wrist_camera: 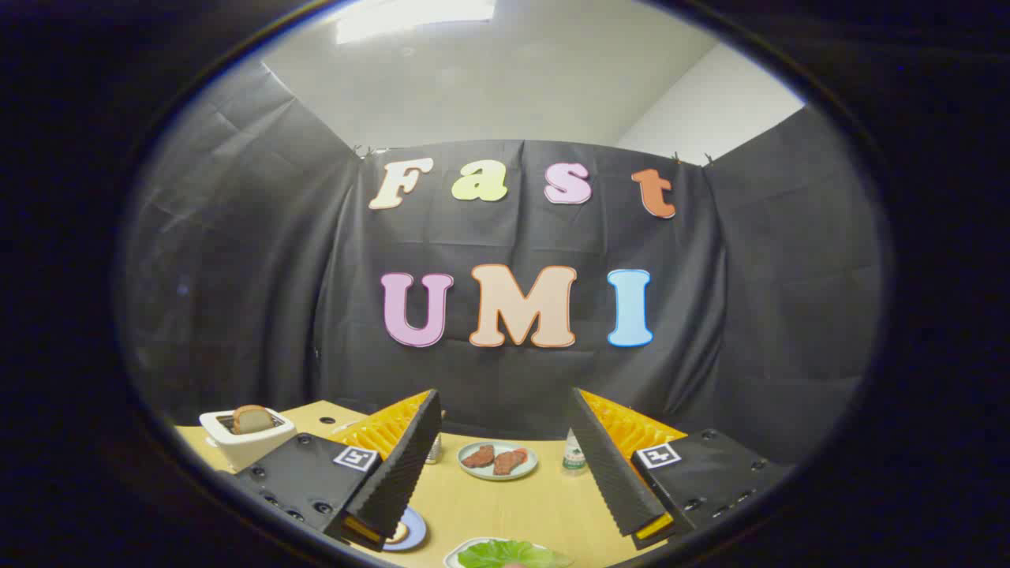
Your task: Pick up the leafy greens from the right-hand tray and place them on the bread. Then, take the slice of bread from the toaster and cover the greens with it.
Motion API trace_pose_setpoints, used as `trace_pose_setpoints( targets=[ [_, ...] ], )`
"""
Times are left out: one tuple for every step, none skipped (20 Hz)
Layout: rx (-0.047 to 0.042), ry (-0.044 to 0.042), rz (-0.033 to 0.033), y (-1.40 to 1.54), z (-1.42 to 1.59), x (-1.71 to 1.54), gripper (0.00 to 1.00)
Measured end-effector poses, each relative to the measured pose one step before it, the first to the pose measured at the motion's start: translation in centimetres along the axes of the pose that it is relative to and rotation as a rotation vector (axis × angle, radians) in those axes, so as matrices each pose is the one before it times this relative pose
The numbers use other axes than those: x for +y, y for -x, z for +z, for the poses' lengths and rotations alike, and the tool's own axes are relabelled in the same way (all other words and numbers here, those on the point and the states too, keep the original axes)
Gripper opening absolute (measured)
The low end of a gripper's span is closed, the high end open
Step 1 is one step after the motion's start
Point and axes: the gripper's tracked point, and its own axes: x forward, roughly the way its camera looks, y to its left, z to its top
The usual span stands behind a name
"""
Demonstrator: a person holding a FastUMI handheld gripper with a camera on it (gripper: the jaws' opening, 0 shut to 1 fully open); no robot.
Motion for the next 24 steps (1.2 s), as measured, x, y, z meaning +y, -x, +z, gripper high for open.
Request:
trace_pose_setpoints(
  targets=[
    [-0.00037,-0.00212,-0.00114,-0.032,-0.059,-0.011,1.0],
    [0.00218,-0.00393,-0.00157,0.075,-0.093,-0.163,1.0],
    [0.00326,-0.0048,0.0006,0.099,-0.236,-0.107,1.0],
    [0.00297,-0.00466,0.00038,-0.04,-0.02,-0.096,1.0],
    [0.00121,-0.00395,-0.00059,-0.125,-0.032,-0.097,1.0],
    [0.00009,-0.0031,-0.00146,-0.025,-0.02,-0.164,1.0],
    [-0.00057,-0.00254,-0.00302,0.089,-0.084,-0.164,1.0],
    [-0.00151,-0.00229,-0.00397,0.077,0.079,-0.196,1.0],
    [0.00025,0.0014,-0.00716,0.036,-0.037,-0.322,1.0],
    [0.00164,0.00044,-0.00488,0.01,-0.026,-0.202,1.0],
    [0.00309,-0.00335,-0.00103,0.071,-0.224,-0.094,1.0],
    [0.00249,-0.00454,-0.00051,-0.094,-0.039,-0.085,1.0],
    [0.00276,-0.00375,-0.00156,-0.148,-0.066,-0.215,1.0],
    [0.002,-0.004,-0.00005,-0.077,-0.074,-0.113,1.0],
    [0.00106,-0.00369,0.00332,-0.074,-0.108,-0.012,1.0],
    [0.00261,-0.00181,0.00624,-0.091,-0.102,-0.01,1.0],
    [0.00587,0.00222,0.00409,-0.004,-0.268,-0.073,1.0],
    [0.00906,0.00495,0.00411,-0.151,-0.334,-0.101,1.0],
    [0.01491,0.00088,0.01177,-0.049,-0.581,0.061,1.0],
    [0.02033,0.00011,0.01172,-0.027,-0.633,-0.066,1.0],
    [0.01531,0.00092,0.00927,-0.026,-0.559,-0.186,1.0],
    [0.01609,0.00295,0.00993,-0.155,-0.411,-0.161,1.0],
    [0.01958,0.00541,0.01747,-0.166,-0.559,-0.114,1.0],
    [0.01837,0.00803,0.01483,-0.115,-0.473,-0.067,1.0]
  ],
)
